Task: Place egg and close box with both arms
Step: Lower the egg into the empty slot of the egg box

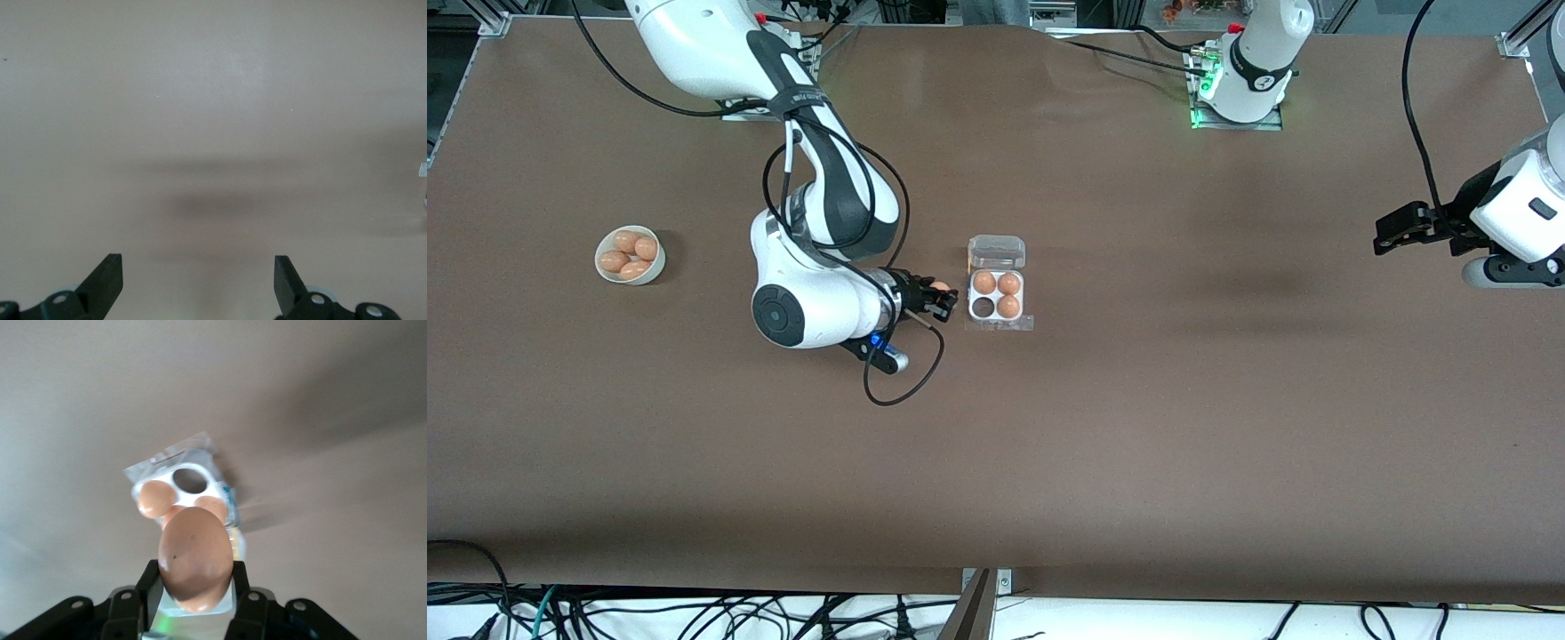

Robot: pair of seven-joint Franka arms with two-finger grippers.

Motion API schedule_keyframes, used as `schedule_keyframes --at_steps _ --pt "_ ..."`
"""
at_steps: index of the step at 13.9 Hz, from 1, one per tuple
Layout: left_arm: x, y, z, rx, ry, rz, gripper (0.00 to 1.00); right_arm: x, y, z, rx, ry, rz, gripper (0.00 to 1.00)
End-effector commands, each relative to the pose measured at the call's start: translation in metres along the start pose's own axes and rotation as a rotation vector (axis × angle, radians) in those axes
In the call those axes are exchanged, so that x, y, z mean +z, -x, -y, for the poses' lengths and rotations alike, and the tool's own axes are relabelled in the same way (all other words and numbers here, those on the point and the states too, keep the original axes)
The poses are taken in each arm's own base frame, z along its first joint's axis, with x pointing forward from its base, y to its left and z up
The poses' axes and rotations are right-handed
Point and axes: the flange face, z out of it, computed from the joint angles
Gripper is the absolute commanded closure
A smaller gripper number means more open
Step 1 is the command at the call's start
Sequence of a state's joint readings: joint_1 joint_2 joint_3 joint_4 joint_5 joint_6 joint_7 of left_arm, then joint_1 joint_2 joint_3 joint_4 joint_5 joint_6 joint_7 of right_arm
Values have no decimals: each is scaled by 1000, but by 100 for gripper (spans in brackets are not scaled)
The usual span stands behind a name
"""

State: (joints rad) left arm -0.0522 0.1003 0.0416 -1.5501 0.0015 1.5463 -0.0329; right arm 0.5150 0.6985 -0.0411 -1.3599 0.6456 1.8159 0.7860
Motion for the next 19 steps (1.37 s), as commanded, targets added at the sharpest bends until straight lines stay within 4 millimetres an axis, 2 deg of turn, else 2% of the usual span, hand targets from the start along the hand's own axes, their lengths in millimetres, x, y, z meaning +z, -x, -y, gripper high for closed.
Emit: schedule_keyframes --at_steps 1,4,8,12,14,19 --pt "-6 -1 4 11 -14 4 0 10 -11 10 88 -76 43 60" --pt "-5 -2 3 12 -14 6 0 21 -18 12 160 -138 101 60" --pt "-5 -2 4 11 -14 6 0 38 -22 10 252 -115 118 60" --pt "-5 -2 2 12 -14 6 0 64 -20 19 315 -126 88 60" --pt "-5 -2 3 12 -14 6 0 73 -16 24 329 -138 94 60" --pt "-5 -2 3 12 -14 6 0 87 -18 24 352 -162 150 61"
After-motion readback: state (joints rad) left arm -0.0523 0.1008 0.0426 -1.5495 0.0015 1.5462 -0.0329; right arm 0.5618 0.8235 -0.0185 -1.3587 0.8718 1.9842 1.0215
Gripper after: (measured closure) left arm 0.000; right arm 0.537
